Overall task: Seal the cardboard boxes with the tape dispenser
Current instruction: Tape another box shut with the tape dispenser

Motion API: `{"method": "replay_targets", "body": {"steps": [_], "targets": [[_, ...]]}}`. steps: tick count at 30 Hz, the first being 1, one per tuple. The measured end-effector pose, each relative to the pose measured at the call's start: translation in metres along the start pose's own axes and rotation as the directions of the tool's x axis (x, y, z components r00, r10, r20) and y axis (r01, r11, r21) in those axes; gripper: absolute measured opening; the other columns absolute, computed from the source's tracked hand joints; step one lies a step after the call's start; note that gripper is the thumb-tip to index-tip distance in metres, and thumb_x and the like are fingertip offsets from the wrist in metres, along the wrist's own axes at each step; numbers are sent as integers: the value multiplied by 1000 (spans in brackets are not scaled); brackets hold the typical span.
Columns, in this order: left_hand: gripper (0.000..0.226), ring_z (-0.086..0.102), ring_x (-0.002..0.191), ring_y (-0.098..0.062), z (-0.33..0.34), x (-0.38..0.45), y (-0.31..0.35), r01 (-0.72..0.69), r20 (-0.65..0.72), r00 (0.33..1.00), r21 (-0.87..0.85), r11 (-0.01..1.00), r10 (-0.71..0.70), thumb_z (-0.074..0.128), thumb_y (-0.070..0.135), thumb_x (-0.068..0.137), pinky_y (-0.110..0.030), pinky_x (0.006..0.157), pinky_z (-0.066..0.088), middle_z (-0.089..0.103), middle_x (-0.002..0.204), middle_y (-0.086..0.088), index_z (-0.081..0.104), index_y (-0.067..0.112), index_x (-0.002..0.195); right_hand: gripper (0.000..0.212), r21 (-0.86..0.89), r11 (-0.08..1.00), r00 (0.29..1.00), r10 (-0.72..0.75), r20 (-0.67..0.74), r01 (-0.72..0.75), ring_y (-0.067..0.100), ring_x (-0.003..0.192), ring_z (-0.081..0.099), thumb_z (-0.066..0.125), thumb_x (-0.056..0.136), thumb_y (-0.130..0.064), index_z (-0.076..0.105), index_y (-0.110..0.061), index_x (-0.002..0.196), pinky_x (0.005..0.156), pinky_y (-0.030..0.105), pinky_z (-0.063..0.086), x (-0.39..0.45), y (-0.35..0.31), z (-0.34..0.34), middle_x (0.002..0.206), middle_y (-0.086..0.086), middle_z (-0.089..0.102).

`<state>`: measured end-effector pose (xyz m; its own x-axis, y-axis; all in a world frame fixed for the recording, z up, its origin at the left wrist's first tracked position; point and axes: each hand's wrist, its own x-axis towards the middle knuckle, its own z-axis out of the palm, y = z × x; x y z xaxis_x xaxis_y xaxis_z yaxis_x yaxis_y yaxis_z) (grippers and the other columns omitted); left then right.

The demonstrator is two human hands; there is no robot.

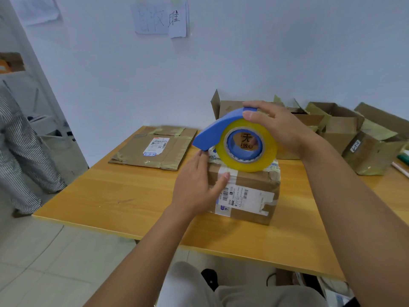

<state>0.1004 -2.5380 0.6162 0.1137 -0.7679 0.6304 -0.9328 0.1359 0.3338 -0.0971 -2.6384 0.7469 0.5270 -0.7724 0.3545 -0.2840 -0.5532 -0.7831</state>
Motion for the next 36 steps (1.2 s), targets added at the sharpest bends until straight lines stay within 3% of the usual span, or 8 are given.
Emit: {"method": "replay_targets", "body": {"steps": [5, 10, 15, 22, 25, 28, 32, 36], "targets": [[72, 55, 110, -11, 2, 3, -4, 61, -31, 998, 24, 998, -60, 39, 75, 89, -27, 92, 39, 62, 121, 6, 47, 18, 134, 39, 19, 999, 998, -45, -33, 46, -13, 101, 60, 60, 87, -59, 62, -46, 124, 75, 10, 49, 1, 3, 6, 118, -27, 60], [69, 56, 105, -7, -1, 6, -4, 73, -18, 997, 119, 990, -72, 26, 79, 90, -25, 97, 26, 64, 109, 13, 53, 24, 122, 31, -11, 1000, 1000, -25, -4, 25, -1, 111, 57, 66, 86, -56, 67, -46, 116, 91, 25, 46, 7, -2, -8, 118, -25, 61], [67, 56, 118, -9, -3, 3, -6, 40, 13, 999, 136, 990, -42, 25, 74, 94, -39, 108, 31, 62, 129, 9, 49, 23, 132, 24, -30, 1000, 1000, -4, -14, 4, -4, 112, 55, 64, 92, -44, 69, -43, 115, 89, 23, 44, -8, 6, -36, 119, -27, 60], [76, 43, 132, -12, -8, 14, -11, -4, 171, 985, 114, 994, -16, 18, 75, 91, -39, 110, 36, 44, 150, 8, 39, 28, 147, 27, -14, 1000, 992, -20, -127, 18, 7, 111, 59, 65, 92, -42, 66, -35, 119, 91, 29, 49, -20, 10, -26, 120, -16, 60], [68, 44, 129, -14, -12, 27, -16, -51, 208, 978, 86, 995, 33, 25, 67, 92, -38, 108, 35, 47, 145, 7, 47, 26, 141, 28, -31, 999, 986, -13, -168, 8, 8, 111, 57, 64, 92, -45, 64, -36, 119, 88, 27, 47, -18, 9, -18, 119, -16, 59], [56, 44, 121, -13, -9, 34, -12, -120, 191, 976, 98, 988, 100, 31, 56, 92, -34, 102, 37, 53, 132, 4, 56, 19, 127, 35, -44, 999, 982, -1, -188, -8, 12, 113, 57, 62, 89, -51, 63, -35, 121, 93, 33, 48, -18, 10, -16, 121, -12, 60], [45, 46, 94, -8, -4, 33, -9, -113, 204, 973, 26, 993, 105, 31, 51, 93, -27, 74, 36, 55, 107, 9, 49, 24, 123, 43, -53, 998, 980, 11, -196, -22, 13, 113, 57, 59, 83, -59, 63, -37, 120, 94, 34, 49, -19, 10, -15, 120, -14, 60], [48, 46, 117, -8, -3, 33, -14, -148, 211, 969, 80, 986, 128, 29, 51, 96, -33, 97, 39, 55, 130, 10, 54, 24, 127, 39, -57, 998, 986, 13, -166, -22, 11, 115, 55, 62, 86, -57, 64, -37, 121, 97, 34, 47, -16, 11, -19, 121, -17, 59]]}}
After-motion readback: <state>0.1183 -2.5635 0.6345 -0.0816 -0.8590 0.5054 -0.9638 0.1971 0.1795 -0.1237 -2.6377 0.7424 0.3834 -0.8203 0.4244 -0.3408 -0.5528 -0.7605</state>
